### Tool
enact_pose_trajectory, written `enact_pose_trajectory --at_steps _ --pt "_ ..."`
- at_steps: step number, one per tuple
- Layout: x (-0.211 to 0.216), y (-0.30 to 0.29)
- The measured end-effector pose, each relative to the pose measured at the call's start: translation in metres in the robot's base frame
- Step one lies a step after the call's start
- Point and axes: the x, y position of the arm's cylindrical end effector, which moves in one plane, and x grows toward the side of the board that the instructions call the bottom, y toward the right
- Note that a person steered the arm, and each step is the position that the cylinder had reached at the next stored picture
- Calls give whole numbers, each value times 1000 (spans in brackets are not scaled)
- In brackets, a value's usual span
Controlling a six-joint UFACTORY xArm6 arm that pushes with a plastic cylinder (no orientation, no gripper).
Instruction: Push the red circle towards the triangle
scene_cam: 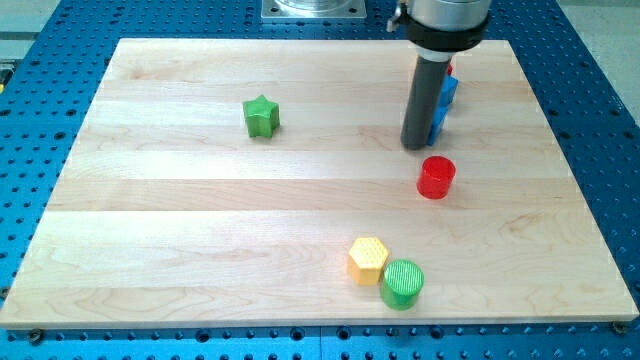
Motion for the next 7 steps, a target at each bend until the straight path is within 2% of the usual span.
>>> enact_pose_trajectory --at_steps 3,4,7 --pt "-20 15" --pt "2 15" --pt "2 -79"
